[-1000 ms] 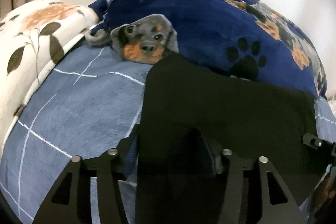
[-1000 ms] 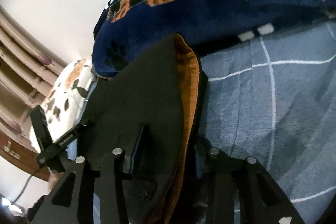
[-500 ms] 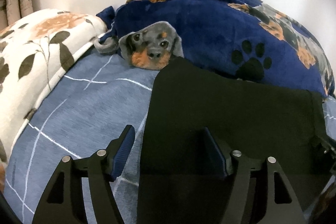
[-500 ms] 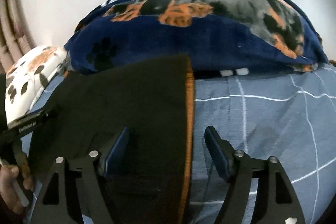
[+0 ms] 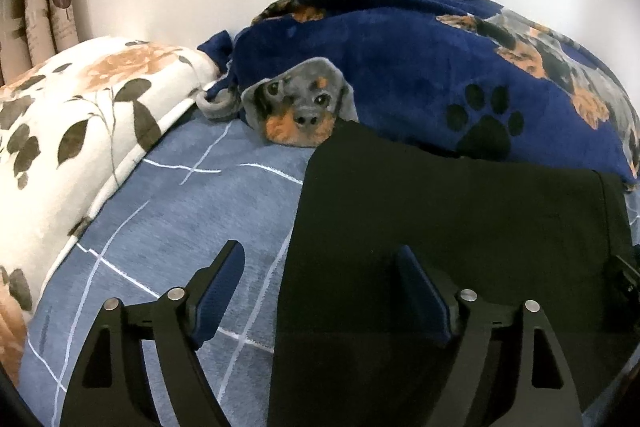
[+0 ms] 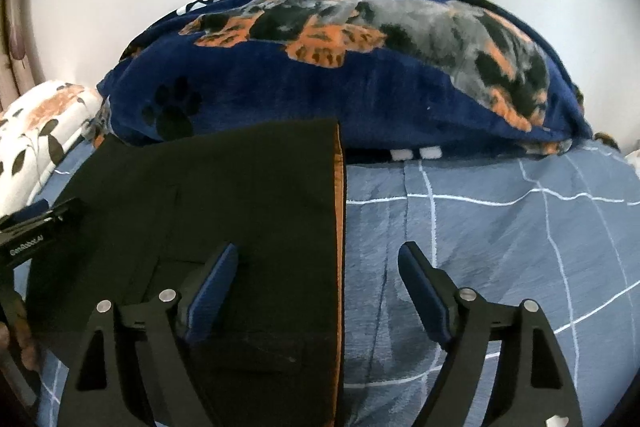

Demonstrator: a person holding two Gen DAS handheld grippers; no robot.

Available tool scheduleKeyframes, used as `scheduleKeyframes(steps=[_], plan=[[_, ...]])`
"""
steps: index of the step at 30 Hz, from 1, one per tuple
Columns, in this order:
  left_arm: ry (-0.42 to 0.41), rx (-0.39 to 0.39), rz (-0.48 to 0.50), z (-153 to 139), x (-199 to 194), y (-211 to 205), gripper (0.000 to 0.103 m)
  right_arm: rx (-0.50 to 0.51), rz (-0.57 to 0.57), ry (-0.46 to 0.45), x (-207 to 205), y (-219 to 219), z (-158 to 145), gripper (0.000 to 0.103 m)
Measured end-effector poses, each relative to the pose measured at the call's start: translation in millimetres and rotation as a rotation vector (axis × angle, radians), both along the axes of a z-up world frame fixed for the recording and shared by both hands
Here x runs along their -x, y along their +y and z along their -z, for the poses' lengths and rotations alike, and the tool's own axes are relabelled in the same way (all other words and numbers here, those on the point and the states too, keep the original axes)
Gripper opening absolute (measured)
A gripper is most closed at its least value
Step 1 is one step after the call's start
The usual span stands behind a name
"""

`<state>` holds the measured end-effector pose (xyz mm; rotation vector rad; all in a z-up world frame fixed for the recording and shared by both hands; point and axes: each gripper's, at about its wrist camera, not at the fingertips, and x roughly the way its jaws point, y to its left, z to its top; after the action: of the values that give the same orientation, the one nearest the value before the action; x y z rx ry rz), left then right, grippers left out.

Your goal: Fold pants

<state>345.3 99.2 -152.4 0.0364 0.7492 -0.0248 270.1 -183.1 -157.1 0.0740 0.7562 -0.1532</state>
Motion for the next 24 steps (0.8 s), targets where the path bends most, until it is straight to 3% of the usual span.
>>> scheduleKeyframes(steps=[7, 12, 16, 19, 24], plan=[[-0.084, -0.026, -0.011, -9.5, 14.0, -1.4, 0.085, 0.073, 0.012, -0.019, 2.3, 8.9, -3.4, 0.08], [-0.132, -0.168, -0.083, -22.5, 38.4, -9.5, 0.086, 0.099, 0.022, -0.012, 2.6, 10.7, -4.1, 0.084], [-0.194, -0.105, -0.057, -60.2, 80.3, -2.0, 0.096, 0.064, 0.039, -0.042, 33.4, 13.3, -18.1, 0.084], [-0.295, -0.079, -0.072, -102.2, 119.1, 2.3, 0.103, 0.016, 0.026, -0.091, 66.7, 18.0, -35.8, 0.086], [-0.416, -0.062, -0.114, -169.2, 178.0, 0.8, 0.103, -0.023, -0.014, -0.17, 114.9, 22.1, -75.3, 0.087]])
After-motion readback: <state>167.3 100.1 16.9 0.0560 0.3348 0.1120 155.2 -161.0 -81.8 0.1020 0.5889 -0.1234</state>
